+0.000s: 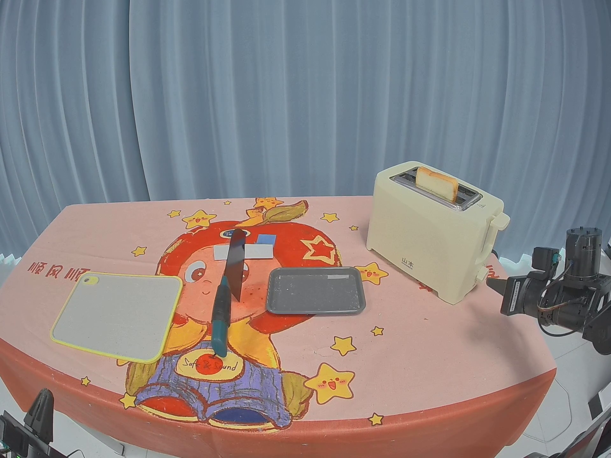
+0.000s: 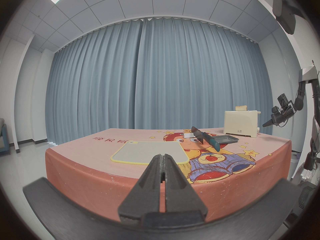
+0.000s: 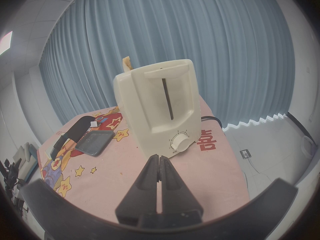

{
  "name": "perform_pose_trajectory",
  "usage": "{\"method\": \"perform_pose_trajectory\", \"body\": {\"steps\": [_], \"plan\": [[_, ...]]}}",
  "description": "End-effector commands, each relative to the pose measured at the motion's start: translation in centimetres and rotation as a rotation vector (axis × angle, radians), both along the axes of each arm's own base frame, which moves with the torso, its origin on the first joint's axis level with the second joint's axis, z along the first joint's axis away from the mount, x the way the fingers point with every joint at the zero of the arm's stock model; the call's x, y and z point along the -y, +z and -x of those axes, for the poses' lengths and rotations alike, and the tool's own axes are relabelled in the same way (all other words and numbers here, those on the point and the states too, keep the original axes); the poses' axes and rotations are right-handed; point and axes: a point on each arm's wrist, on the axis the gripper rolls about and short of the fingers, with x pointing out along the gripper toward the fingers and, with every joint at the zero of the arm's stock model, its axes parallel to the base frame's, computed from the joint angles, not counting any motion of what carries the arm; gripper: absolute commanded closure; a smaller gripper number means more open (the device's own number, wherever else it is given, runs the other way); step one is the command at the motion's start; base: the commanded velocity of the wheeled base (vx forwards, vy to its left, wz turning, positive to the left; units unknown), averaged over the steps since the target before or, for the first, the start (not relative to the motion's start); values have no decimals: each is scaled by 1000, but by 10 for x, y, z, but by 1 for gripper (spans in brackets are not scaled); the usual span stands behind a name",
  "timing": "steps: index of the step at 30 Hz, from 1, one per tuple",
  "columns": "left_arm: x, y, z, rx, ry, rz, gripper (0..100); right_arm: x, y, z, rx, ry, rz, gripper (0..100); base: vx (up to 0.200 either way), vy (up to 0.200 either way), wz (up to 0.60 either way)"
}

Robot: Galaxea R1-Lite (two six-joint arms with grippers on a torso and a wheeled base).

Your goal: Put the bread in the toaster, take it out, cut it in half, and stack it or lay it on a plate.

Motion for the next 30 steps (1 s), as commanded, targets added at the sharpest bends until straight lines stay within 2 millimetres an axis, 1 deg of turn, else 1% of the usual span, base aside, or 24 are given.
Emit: {"method": "perform_pose_trajectory", "body": {"steps": [1, 4, 6, 9, 10, 13, 18, 19, 23, 30], "plan": [[0, -5, -1, -14, 0, 0, 100, 1, 6, -1, 26, -4, -4, 100, 0, 0, 0], [0, -5, -1, -12, 0, 0, 100, 2, 24, 8, 103, -1, -20, 100, 0, 0, 0], [0, -5, -1, -14, 0, 0, 100, 2, 35, 11, 148, 2, -29, 100, 0, 0, 0], [0, -5, -1, -12, 0, 0, 100, 3, 45, 15, 189, 10, -40, 100, 0, 0, 0], [0, -5, -1, -12, 0, 0, 100, 3, 45, 15, 189, 10, -40, 100, 0, 0, 0], [0, -5, -1, -14, 0, 0, 100, 2, 57, 17, 240, 16, -52, 100, 0, 0, 0], [0, -5, -1, -14, 0, 0, 100, 3, 67, 18, 280, 15, -61, 100, 0, 0, 0], [0, -5, -1, -14, 0, 0, 100, 3, 72, 16, 297, 12, -63, 100, 0, 0, 0], [0, -5, -1, -14, 0, 0, 100, 3, 78, 13, 312, -3, -92, 100, 0, 0, 0], [0, -5, -1, -14, 0, 0, 100, 2, 83, 9, 315, -21, -131, 100, 0, 0, 0]]}}
